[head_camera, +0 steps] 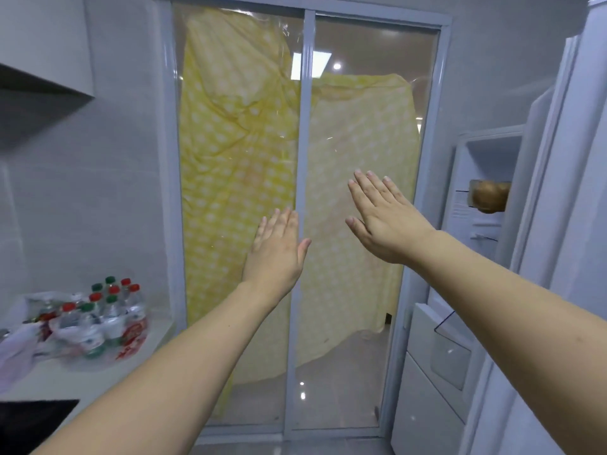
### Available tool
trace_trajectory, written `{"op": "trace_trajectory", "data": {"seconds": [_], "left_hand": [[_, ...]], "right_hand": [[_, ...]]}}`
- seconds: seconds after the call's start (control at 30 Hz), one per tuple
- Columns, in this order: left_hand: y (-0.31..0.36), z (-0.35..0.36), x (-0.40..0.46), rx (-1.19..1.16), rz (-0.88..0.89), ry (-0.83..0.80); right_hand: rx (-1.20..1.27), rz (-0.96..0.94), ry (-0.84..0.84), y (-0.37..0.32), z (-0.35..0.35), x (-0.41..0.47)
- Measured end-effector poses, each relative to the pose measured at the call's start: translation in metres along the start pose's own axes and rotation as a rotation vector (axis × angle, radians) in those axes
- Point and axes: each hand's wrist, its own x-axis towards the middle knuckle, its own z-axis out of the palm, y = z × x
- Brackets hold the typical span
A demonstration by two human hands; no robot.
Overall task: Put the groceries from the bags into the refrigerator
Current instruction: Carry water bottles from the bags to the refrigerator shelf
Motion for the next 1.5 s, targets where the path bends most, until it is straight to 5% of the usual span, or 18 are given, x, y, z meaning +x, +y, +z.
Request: {"op": "trace_trajectory", "data": {"seconds": [0.13, 0.53, 1.0, 1.5], "left_hand": [[-0.071, -0.015, -0.001, 0.062, -0.133, -0.077], [-0.238, -0.048, -0.038, 0.3, -0.416, -0.316], [-0.31, -0.033, -0.06, 0.482, -0.648, -0.401], [-0.441, -0.005, -0.106, 0.507, -0.829, -0.46]], "right_hand": [[0.189, 0.077, -0.068, -0.057, 0.014, 0.045], [0.357, -0.173, -0.266, -0.214, 0.095, 0.118], [0.531, -0.481, -0.415, -0.283, 0.185, 0.176], [0.644, -0.706, -0.51, -0.433, 0.274, 0.253]]}}
